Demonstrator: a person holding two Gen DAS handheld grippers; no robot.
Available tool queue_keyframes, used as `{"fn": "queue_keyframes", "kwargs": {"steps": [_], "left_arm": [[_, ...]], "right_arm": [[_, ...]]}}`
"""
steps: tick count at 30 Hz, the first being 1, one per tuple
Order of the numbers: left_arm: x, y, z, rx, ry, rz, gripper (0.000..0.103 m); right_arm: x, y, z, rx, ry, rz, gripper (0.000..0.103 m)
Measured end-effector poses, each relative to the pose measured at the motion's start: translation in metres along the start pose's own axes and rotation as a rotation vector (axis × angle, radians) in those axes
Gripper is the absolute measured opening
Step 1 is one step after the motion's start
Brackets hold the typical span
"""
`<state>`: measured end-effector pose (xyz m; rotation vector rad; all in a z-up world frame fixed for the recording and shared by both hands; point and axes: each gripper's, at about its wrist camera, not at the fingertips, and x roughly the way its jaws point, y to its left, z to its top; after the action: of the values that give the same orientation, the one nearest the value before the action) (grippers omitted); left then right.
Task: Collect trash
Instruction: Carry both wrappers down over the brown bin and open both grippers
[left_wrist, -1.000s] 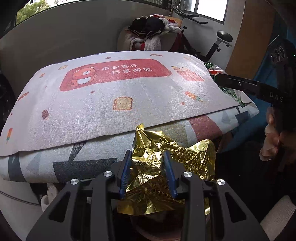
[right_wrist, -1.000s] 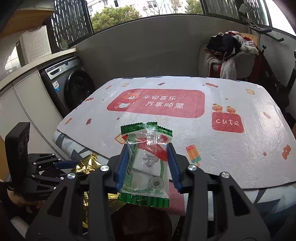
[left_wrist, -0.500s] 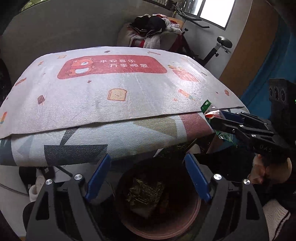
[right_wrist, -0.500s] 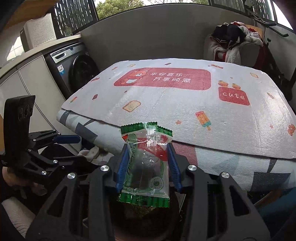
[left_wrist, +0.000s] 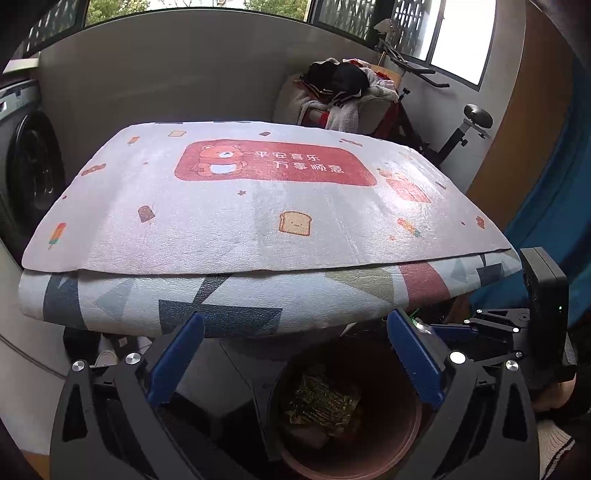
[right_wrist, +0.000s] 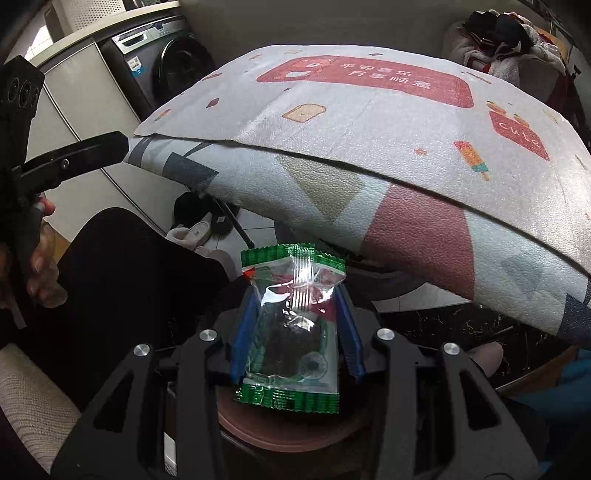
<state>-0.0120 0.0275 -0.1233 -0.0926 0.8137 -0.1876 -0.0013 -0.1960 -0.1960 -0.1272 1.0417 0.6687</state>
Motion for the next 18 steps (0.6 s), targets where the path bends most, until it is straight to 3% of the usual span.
{"fn": "queue_keyframes", "kwargs": {"steps": [6, 11, 18], "left_arm": [[-0.001, 0.003, 0.0, -0.003, -0.011, 0.031, 0.097], [-0.003, 0.002, 0.002, 0.001, -0.027, 0.056, 0.097], [-0.015, -0.008, 0.019, 0.043, -0.087, 0.066, 0.097]], "right_arm": [[0.002, 0.0, 0.0, -0.001, 0.011, -0.016, 0.055], [-0.006, -0.003, 0.004, 0.008, -0.034, -0.057, 0.092], [-0.041, -0.015, 0.03, 0.026, -0.15, -0.163, 0.097]]}}
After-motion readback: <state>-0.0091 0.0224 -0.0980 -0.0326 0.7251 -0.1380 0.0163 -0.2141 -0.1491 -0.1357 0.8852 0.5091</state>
